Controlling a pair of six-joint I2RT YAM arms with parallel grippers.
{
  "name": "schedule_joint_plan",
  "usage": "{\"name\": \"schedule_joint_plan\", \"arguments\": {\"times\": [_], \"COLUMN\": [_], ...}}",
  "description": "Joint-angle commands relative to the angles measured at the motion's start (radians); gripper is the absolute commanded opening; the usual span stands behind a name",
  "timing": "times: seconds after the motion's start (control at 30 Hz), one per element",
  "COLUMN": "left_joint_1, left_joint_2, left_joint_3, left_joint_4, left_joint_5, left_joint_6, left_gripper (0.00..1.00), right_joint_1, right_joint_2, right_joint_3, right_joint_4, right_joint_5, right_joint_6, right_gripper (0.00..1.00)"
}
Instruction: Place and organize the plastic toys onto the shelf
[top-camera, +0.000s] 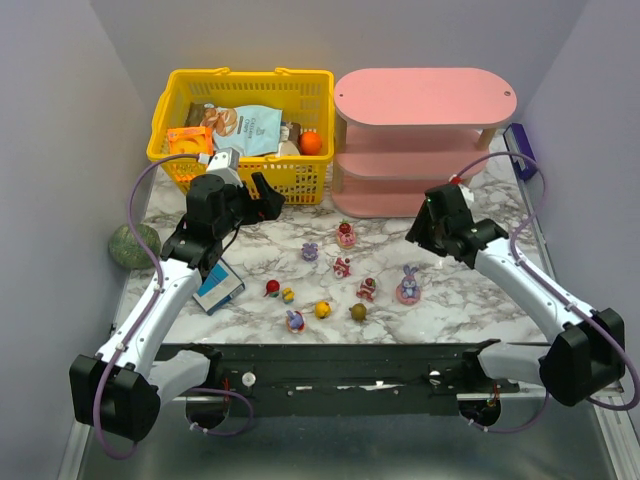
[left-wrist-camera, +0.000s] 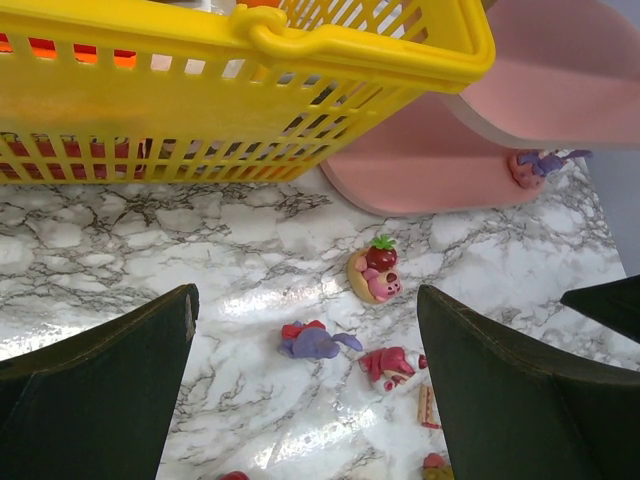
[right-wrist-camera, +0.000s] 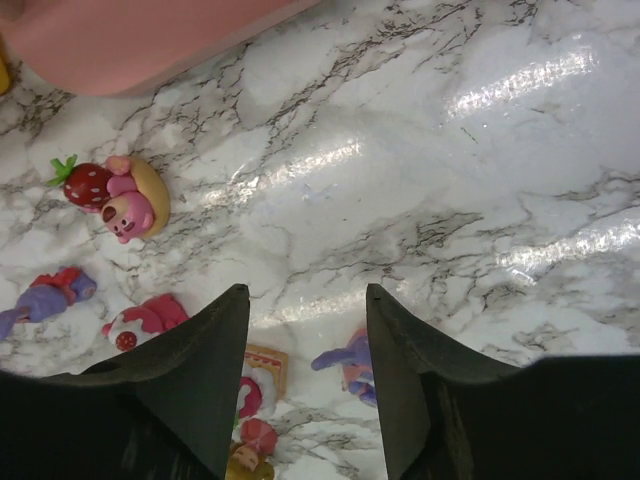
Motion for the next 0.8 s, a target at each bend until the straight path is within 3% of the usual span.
{"name": "schedule_joint_plan", "arguments": {"times": [0.0, 0.33, 0.77], "left_joint_1": [-0.003, -0.003, -0.003], "left_joint_2": [-0.005, -0.015, -0.002], "left_joint_3": [0.027, 0.022, 0.027], "left_joint_4": [-0.004, -0.03, -0.07], "left_joint_5": [-0.029, -0.059, -0.07], "left_joint_6": [0.018, 0.011, 0.006], "left_gripper": [0.99, 0.99, 0.99], "right_joint_1": [-0.006, 0.065, 0.096], "right_joint_2": [-0.014, 0.061, 0.19], "right_joint_3": [0.107, 0.162, 0.185], "right_joint_4": [-0.233, -0.398, -0.395], "right_joint_5": [-0.001, -0.1, -0.1], "right_joint_6": [0.115, 0.351, 0.458], "right_gripper": [0.62, 0.51, 0.46]}}
